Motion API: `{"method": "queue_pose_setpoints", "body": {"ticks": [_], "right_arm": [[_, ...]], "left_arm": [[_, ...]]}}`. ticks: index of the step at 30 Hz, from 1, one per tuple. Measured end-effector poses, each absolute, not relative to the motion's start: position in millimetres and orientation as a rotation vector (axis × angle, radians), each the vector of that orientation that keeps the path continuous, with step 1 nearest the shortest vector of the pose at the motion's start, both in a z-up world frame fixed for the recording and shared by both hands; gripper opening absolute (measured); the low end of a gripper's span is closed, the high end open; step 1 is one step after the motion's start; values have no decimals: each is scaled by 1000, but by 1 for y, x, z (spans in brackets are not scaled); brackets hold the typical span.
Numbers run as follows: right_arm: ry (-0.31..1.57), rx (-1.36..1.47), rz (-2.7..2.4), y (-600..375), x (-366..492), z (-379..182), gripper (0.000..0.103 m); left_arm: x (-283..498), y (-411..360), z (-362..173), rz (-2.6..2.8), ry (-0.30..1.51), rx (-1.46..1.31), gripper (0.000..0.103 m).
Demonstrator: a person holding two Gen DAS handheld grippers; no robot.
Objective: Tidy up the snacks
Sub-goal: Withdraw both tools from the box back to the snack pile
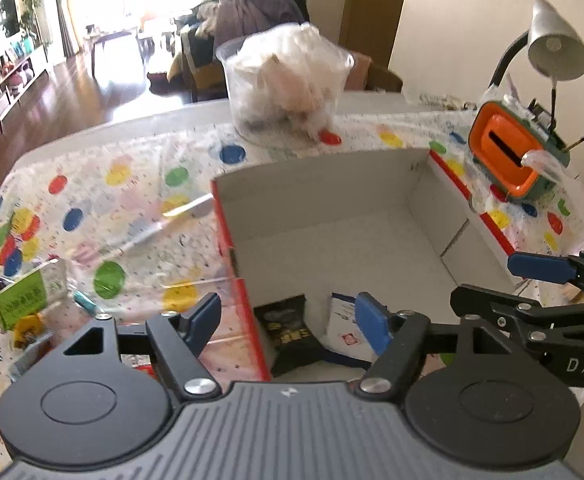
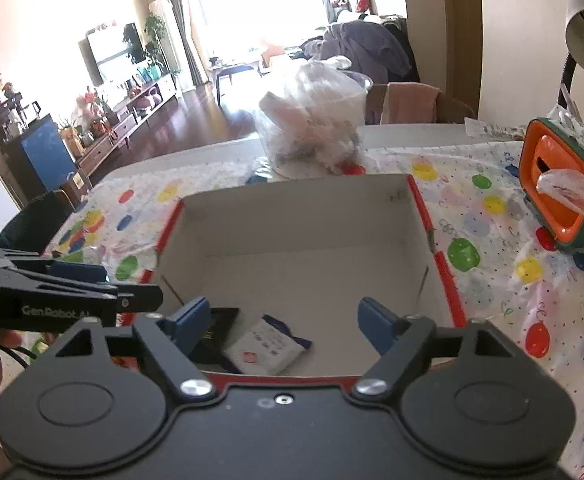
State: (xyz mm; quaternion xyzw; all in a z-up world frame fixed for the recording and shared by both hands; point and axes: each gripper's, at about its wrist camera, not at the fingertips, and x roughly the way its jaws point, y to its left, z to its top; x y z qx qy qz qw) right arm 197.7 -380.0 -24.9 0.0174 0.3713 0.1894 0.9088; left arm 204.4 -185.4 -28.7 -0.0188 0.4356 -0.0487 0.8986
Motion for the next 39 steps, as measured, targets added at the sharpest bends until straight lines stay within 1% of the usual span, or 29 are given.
{"method": "queue_pose_setpoints", "body": {"ticks": [5, 7, 9, 11, 12, 16, 26, 30, 35, 39], "right_arm": [[731, 44, 374, -361, 181, -14, 92], [712, 47, 371, -353, 174, -10, 99], [695, 48, 372, -344, 167, -7, 100], [687, 48, 374, -335, 161, -5, 102], [685, 49, 374, -330, 158, -4, 102], [691, 59, 365, -310, 144, -5, 103], [701, 58, 370, -257, 118, -12, 103], [706, 53, 392, -236, 109, -17, 103], [720, 31, 409, -211, 105, -29, 103], [730, -12, 426, -190, 105, -40, 103]], "left_arm": [[187, -162, -19, -92, 855, -50, 74], [178, -151, -15, -75, 828, -54, 74], [170, -141, -12, -73, 805, -54, 74], [163, -130, -8, -73, 786, -56, 79], [159, -125, -7, -74, 777, -57, 79], [144, -106, -4, -75, 750, -44, 80], [114, -50, -6, -75, 719, -44, 87], [105, -18, -10, -80, 710, -77, 87], [98, 14, -17, -57, 711, -50, 87], [99, 36, -29, -45, 761, -49, 87]]}}
